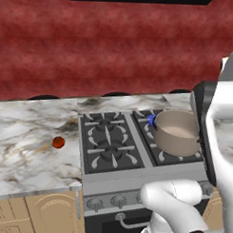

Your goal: Turn on the burner for the pot on the stove. Wait thirty seconds for the pot to heat up. Then add the tomato to the pot.

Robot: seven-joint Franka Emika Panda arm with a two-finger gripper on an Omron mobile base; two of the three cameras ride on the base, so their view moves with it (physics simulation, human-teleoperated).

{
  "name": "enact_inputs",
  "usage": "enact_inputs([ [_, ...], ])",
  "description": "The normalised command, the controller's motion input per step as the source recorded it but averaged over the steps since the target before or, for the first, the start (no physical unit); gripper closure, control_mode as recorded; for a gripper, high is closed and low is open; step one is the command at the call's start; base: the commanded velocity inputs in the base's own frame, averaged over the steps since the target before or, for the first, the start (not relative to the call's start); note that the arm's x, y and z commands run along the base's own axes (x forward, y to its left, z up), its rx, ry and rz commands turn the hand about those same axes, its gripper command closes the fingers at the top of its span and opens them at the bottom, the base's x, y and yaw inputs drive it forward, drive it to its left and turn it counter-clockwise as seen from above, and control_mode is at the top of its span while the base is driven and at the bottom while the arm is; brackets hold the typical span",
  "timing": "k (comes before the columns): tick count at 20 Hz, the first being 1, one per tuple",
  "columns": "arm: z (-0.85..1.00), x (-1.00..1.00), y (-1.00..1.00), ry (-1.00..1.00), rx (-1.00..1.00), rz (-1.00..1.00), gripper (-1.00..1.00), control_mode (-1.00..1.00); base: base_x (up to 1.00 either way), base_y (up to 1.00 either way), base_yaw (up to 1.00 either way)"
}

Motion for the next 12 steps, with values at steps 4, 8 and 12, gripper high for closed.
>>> enact_inputs([
  [4,0.56,0.26,0.72,0.17,-0.05,0.01,-1.00,-1.00,0.00,0.00,0.00],
  [8,0.25,0.35,0.92,0.02,-0.01,0.00,-1.00,-1.00,0.00,0.00,0.00],
  [12,0.03,0.28,0.89,0.09,0.07,-0.07,-1.00,-1.00,0.00,0.00,0.00],
])
